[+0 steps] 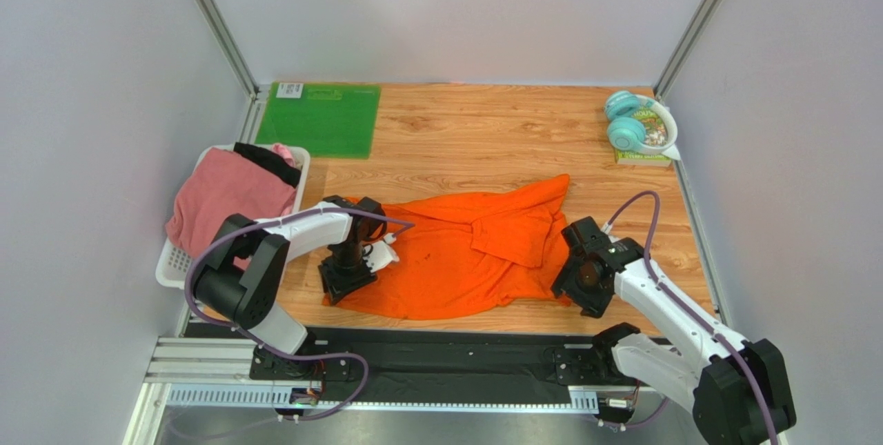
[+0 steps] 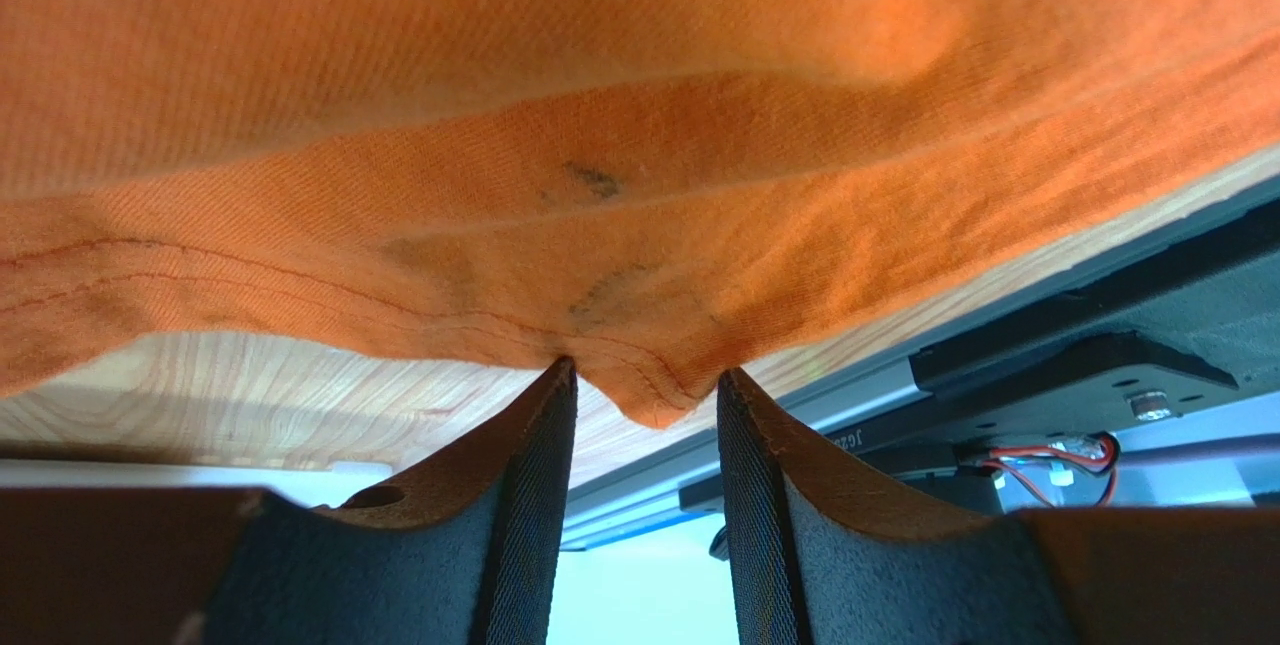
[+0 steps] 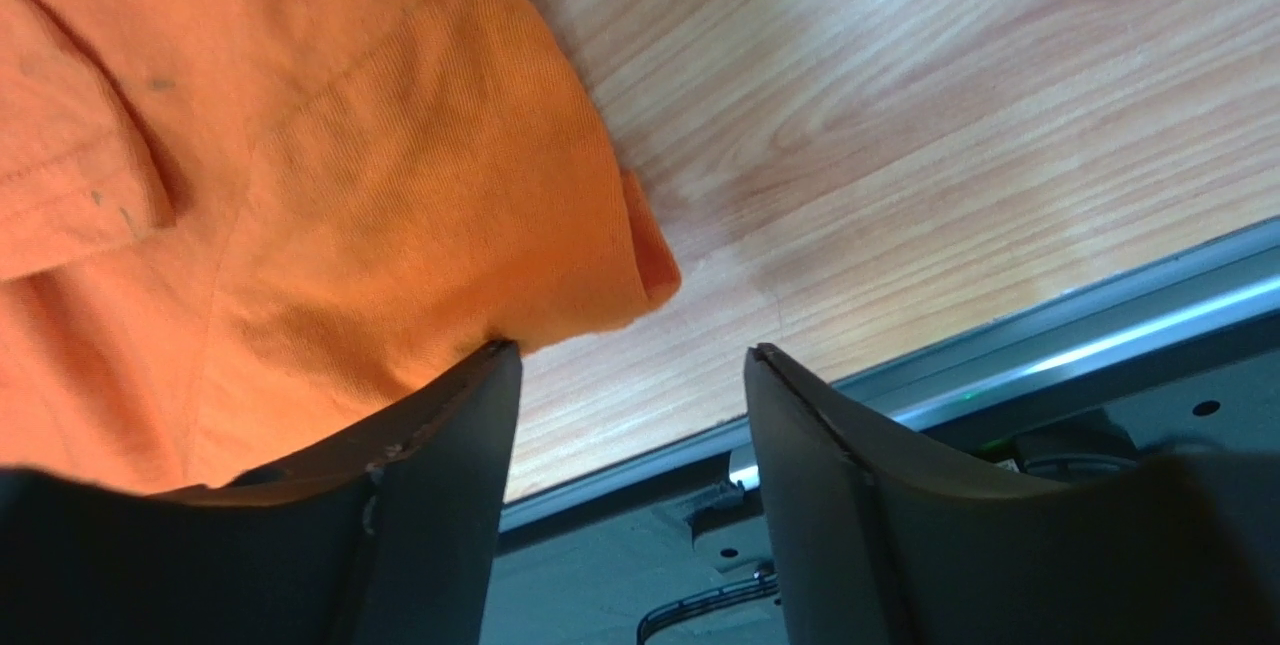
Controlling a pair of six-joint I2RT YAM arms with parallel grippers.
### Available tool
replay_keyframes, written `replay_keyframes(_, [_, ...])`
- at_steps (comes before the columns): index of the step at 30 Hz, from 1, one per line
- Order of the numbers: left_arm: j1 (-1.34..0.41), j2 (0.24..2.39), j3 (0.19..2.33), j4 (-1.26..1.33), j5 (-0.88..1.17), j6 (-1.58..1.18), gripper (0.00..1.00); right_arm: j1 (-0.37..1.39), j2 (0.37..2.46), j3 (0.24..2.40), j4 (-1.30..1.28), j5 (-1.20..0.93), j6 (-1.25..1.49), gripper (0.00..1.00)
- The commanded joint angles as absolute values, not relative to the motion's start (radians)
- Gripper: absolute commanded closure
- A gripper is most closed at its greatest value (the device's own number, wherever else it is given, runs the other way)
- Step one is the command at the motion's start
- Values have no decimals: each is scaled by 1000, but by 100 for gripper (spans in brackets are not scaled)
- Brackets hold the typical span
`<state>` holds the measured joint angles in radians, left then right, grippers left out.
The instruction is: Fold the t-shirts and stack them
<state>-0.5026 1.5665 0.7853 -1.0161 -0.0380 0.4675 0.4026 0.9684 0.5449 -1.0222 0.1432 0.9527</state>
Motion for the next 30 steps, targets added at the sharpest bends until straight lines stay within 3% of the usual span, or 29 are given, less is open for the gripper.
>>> replay_keyframes(1, [-505, 1574, 769, -976, -46, 472, 53, 406, 994, 586, -956, 201, 951, 44])
replay_keyframes(5, [-505, 1582, 753, -947, -55, 472, 53, 405, 996, 580, -931, 204, 956, 57])
replay_keyframes(11, [-505, 1603, 742, -907, -75, 465, 53, 405, 1055, 571, -904, 233, 940, 50])
replay_keyframes(14, [-505, 1569, 738, -905, -68, 462, 46, 405, 1080, 554, -890, 248, 936, 46])
replay_keyframes(15, [-505, 1559, 736, -902, -64, 465, 41, 405, 1078, 545, -884, 247, 936, 48])
replay_keyframes(22, [-505, 1529, 729, -887, -57, 457, 39, 405, 1084, 532, -853, 236, 936, 64])
replay_keyframes(30, [-457, 1468, 713, -867, -38, 469, 34, 405, 1089, 520, -844, 219, 927, 69])
